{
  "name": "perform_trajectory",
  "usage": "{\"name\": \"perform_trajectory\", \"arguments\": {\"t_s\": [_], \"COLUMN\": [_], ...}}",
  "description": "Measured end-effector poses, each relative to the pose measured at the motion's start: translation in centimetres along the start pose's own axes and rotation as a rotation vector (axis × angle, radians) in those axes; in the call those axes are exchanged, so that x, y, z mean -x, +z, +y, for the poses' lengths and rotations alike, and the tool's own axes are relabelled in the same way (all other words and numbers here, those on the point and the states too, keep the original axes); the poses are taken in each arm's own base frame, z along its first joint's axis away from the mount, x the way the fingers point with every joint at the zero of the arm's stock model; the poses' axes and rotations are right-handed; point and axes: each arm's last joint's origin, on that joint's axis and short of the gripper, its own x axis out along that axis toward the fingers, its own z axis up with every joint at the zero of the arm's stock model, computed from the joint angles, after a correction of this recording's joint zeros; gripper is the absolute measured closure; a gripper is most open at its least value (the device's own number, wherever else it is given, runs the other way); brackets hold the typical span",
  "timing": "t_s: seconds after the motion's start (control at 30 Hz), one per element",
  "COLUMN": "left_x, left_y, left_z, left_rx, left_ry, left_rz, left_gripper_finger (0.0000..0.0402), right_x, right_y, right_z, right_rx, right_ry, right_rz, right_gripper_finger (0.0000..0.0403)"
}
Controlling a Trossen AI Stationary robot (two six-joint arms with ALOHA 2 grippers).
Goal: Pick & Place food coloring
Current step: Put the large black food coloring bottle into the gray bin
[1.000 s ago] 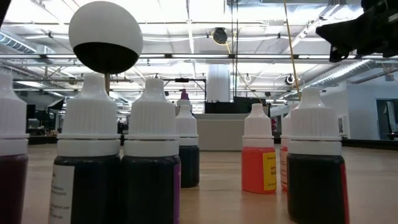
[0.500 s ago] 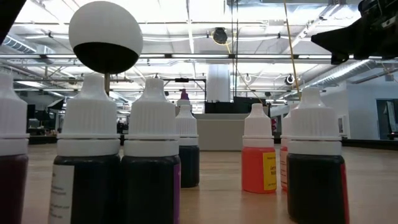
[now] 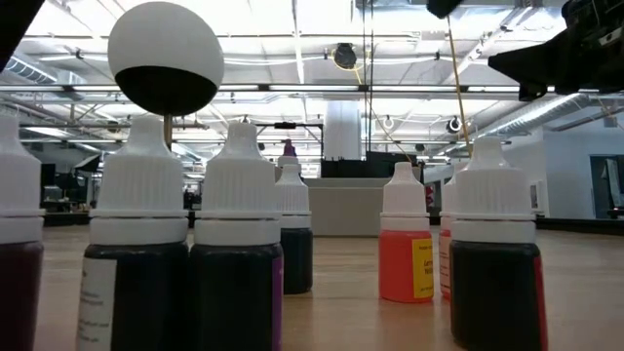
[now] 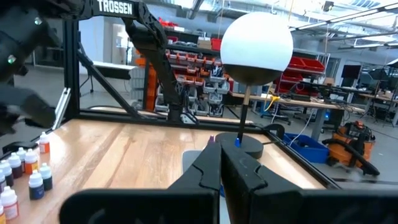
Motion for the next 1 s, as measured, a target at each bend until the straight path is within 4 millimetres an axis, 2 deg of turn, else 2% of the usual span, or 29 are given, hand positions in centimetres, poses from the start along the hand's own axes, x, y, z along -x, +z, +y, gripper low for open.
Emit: {"name": "perform_trajectory", "arguments": {"t_s": [0.13,0.5,0.8,1.0], "left_x": [-0.7,-0.7,-2.5,-2.8], "left_y": [-0.5,-0.6,-2.5,-2.8], "left_z": [-0.1,-0.6,-0.6,-0.6], "left_rx": [0.013,0.033,0.045,0.047], "left_ry": [-0.029,-0.019,-0.037,-0.056], "left_rz": [0.026,0.005,0.001,-0.007], "left_gripper_finger": [0.016,0.016,0.016,0.016], "right_x": [0.0,0.0,0.0,0.0], "right_y": [0.0,0.0,0.0,0.0], "right_z": [0.0,0.0,0.0,0.0], "right_rx": [0.0,0.003,0.005,0.006], "right_ry": [0.0,0.0,0.0,0.001], "right_rz": [-0.001,-0.001,-0.001,0.002], "right_gripper_finger": [0.0403,0.0403,0.0403,0.0403]}}
